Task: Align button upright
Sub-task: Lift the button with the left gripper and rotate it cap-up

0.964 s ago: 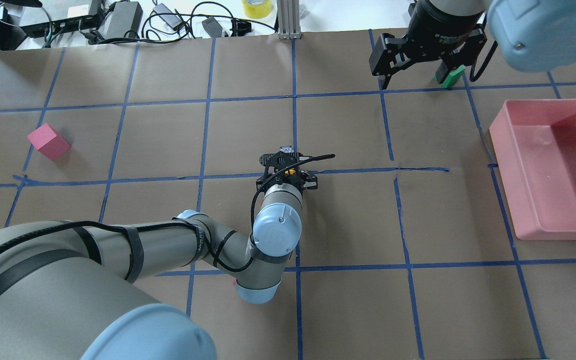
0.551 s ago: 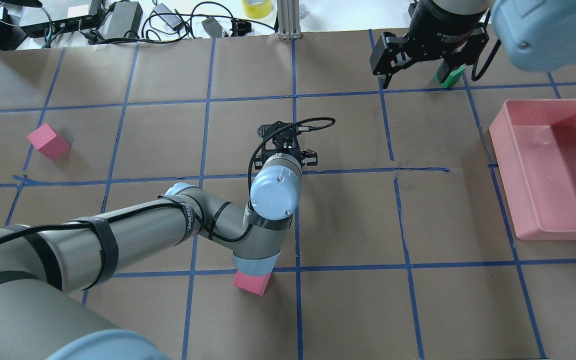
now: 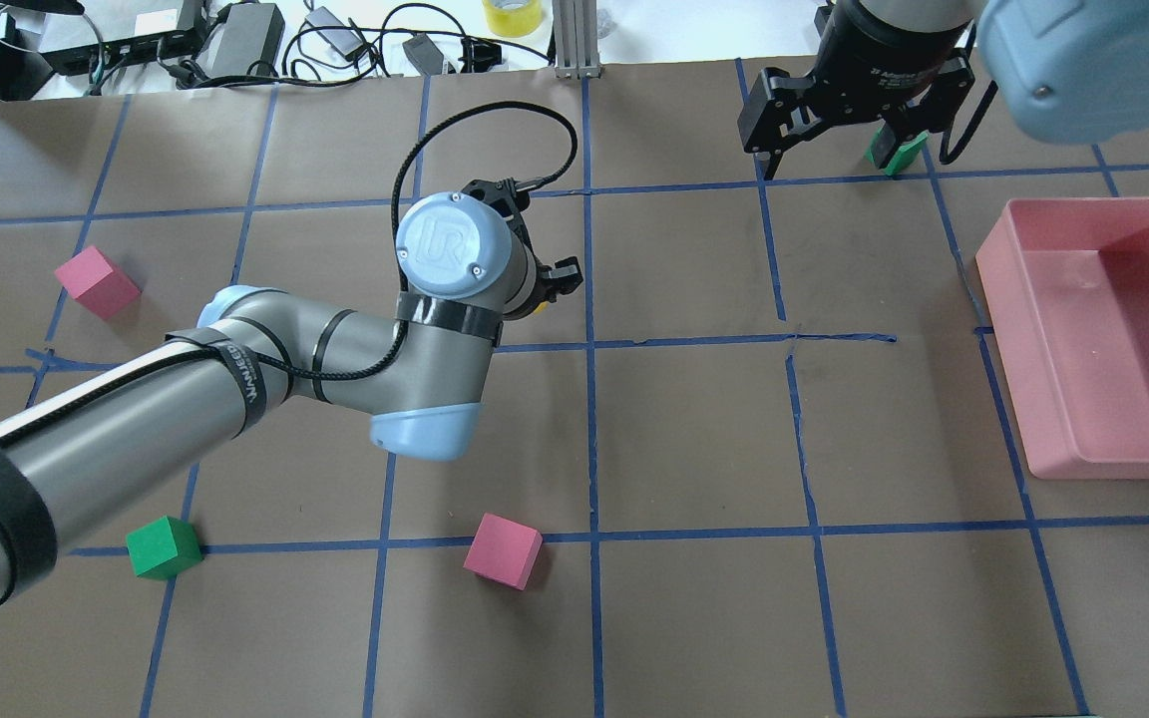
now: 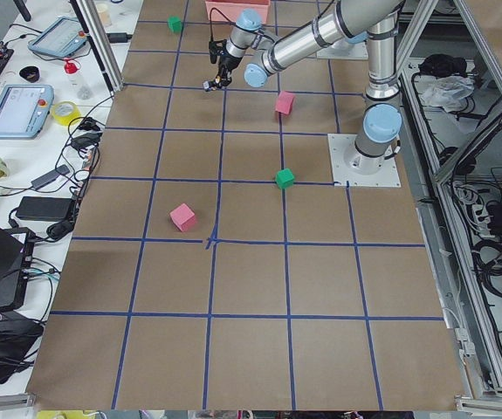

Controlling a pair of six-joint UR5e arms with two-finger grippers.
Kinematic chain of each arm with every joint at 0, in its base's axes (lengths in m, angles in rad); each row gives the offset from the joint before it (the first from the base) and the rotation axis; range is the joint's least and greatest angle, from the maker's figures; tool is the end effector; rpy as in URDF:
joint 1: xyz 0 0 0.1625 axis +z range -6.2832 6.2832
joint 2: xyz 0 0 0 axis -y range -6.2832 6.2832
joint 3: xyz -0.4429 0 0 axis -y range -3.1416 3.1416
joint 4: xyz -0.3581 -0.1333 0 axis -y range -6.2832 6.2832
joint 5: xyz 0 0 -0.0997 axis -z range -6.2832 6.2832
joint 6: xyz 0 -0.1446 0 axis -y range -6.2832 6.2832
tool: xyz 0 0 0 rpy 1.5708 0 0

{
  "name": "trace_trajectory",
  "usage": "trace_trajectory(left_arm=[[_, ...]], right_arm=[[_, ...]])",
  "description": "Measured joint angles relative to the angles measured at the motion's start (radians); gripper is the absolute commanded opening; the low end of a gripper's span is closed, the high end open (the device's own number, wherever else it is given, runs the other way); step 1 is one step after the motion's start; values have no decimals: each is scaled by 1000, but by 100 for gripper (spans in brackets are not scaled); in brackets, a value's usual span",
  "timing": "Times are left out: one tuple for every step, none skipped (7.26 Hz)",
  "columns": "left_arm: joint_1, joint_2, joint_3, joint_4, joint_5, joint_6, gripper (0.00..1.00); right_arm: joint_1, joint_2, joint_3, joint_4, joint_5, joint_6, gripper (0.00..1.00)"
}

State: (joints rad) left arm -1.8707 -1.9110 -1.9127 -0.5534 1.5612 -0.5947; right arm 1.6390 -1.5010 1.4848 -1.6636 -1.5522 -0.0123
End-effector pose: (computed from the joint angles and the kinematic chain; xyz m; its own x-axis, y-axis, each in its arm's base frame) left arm -0.2963 -0.5024 0.2505 -0.9468 -0.2583 0.1919 -0.3036 0.9145 -0.2675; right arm 0.1700 -0.4933 0.4773 -0.9965 -0.0824 -0.0171 -0.0800 0.9908 -0.1090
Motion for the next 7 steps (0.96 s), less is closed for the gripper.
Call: trace_trajectory(left_arm=[[19,12,65,-155,-71,-99,0],[34,6,128,-263,-145,-207,0],[57,-11,164,-324,-238,-305,0],[94,-38,180,-358,-351,-396,0],[131,-72,190,-386,-458,-478,0],[155,-106,197,-407,-537,-547,0],[165,-132,202,-416,-602,-602,0]], right_arm=[[0,1,-1,-1,-1,0,100],[-2,1,-3,-4,-1,0,100],[-8,2,-7,-7,0,0,100],[-22,3,-8,-8,4,0,100],[-39,2,-9,-8,8,-1,100],[-54,1,-10,-4,11,-1,100],[-60,0,-11,-1,11,-1,100]])
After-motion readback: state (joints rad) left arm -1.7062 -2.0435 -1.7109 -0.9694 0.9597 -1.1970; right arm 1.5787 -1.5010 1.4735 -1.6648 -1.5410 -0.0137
